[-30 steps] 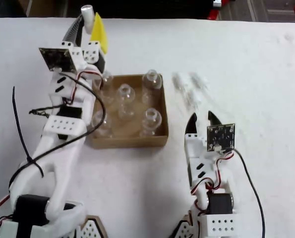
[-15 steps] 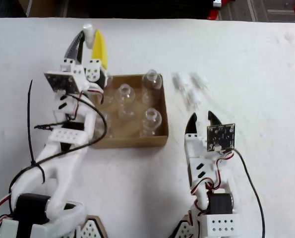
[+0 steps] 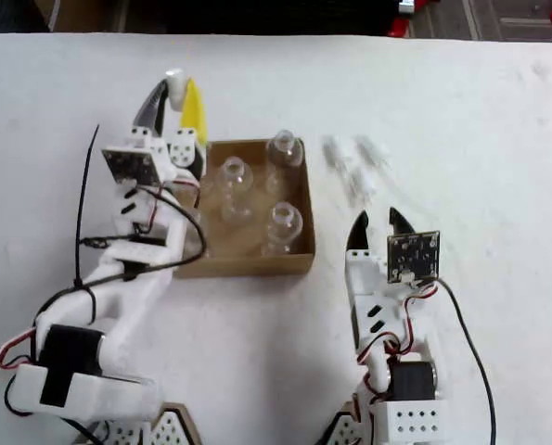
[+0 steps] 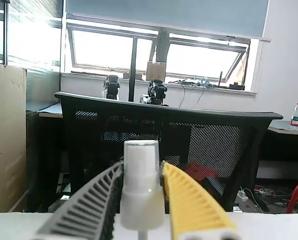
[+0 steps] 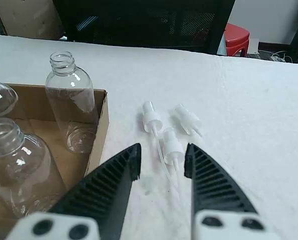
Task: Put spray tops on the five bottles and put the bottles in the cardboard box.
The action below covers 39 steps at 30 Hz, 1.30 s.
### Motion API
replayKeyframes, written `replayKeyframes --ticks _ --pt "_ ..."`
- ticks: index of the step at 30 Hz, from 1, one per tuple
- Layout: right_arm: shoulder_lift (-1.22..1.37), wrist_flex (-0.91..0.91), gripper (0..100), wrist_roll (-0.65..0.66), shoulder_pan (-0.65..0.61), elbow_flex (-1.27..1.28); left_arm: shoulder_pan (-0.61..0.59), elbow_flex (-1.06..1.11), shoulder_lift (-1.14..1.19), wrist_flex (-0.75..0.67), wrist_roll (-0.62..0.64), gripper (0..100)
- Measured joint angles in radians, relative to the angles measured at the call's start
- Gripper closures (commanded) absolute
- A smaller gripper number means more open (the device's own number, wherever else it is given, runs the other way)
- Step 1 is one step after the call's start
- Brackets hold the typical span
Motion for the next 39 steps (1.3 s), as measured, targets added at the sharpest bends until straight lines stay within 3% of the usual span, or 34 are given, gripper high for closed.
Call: replayKeyframes --ticks 6,12,26,29,31,35,39 --pt "0.000 0.000 87.2 0.000 0.000 0.000 0.000 0.025 0.000 -0.005 0.002 97" --pt "0.000 0.000 87.2 0.000 0.000 0.000 0.002 0.052 0.000 -0.005 0.000 85" --pt "0.000 0.000 87.2 0.000 0.000 0.000 0.002 0.058 -0.020 0.023 -0.002 89" --pt "0.000 0.000 87.2 0.000 0.000 0.000 0.002 0.055 -0.124 0.186 -0.002 89" --pt "0.000 0.000 87.2 0.000 0.000 0.000 0.002 0.017 -0.230 0.377 -0.002 89" --pt "0.000 0.000 87.2 0.000 0.000 0.000 0.002 -0.173 -0.450 0.918 0.031 89" --pt "0.000 0.000 87.2 0.000 0.000 0.000 0.002 -0.420 -0.477 1.436 0.031 89"
